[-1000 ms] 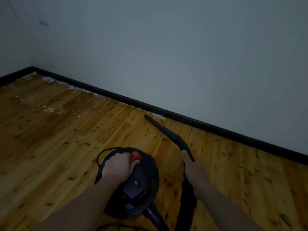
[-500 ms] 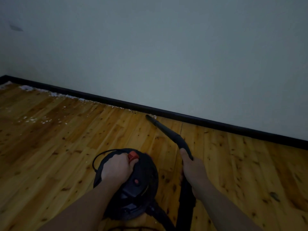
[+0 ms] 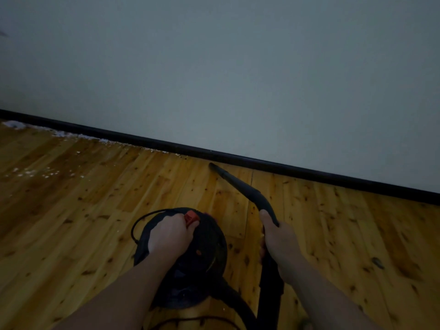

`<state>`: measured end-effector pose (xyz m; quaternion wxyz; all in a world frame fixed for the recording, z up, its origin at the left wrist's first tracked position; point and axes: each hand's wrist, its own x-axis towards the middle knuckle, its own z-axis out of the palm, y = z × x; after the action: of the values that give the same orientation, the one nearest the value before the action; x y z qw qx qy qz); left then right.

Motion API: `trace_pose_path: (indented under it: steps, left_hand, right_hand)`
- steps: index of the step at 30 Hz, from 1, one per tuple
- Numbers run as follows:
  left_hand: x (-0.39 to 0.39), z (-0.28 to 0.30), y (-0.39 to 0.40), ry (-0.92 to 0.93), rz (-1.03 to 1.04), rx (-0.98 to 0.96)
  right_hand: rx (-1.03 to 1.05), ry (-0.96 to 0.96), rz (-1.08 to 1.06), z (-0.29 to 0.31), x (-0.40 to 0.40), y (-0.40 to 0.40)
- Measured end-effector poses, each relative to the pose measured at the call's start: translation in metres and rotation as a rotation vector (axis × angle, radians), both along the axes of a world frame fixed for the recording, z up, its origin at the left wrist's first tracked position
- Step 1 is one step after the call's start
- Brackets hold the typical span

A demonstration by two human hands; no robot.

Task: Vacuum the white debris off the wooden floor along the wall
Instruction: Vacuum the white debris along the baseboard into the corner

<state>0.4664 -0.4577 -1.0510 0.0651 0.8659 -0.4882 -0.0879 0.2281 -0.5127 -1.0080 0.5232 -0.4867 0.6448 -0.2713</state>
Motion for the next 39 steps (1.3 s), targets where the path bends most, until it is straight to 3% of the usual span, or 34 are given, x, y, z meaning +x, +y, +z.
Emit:
trace_pose_path:
  steps: [13,27,39]
  left_hand:
    - [0.014,0.006,-0.001,-0.005,-0.057,0.055]
    - [0.048,0.005,0.005,0.004,-0.013,0.06]
    - [0.058,0.007,0.013,0.029,0.021,0.05]
  right_hand:
    - [0.035,-0.068,-0.011,-0.001,0.013,-0.007]
    - [-0.085,-0.039,-0.001,0.021,0.041,0.02]
    - [0.014,-0.062,0.045,0.014,0.059,0.012]
